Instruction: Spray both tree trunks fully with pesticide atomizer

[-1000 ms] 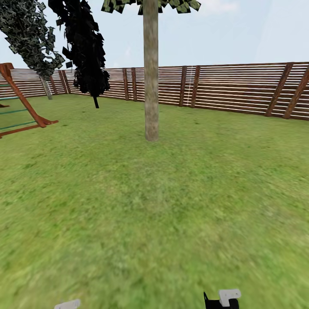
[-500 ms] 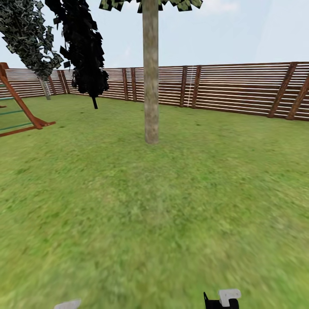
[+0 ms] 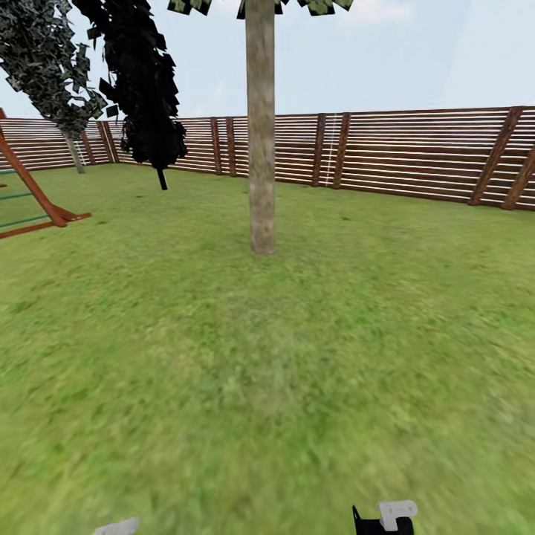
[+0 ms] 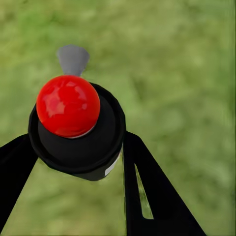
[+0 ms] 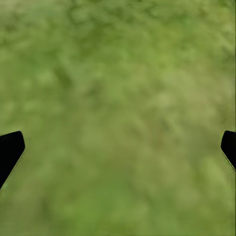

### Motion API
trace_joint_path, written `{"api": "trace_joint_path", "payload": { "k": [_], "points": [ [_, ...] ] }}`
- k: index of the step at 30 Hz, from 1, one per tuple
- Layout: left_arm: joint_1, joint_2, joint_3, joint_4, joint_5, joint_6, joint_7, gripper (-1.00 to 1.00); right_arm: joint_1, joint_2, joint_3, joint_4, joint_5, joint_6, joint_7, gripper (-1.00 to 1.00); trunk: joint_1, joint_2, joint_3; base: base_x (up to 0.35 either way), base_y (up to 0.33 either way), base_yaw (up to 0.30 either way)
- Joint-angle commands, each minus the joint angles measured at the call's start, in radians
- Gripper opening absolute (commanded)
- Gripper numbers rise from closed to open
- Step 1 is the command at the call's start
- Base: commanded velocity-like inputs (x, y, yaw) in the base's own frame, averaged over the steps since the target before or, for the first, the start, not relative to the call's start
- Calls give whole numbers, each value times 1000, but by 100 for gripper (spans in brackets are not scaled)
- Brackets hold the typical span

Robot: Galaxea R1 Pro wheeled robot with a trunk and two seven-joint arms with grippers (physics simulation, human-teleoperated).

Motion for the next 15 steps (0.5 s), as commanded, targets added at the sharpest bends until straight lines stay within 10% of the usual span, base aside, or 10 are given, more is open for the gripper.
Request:
{"api": "trace_joint_path", "payload": {
  "k": [1,15],
  "points": [
    [0,0,0,0,0,0,0,-100,0,0,0,0,0,0,0,100,0,0,0,339,0,0],
    [0,0,0,0,0,0,0,-100,0,0,0,0,0,0,0,100,0,0,0,339,0,0]
  ]
}}
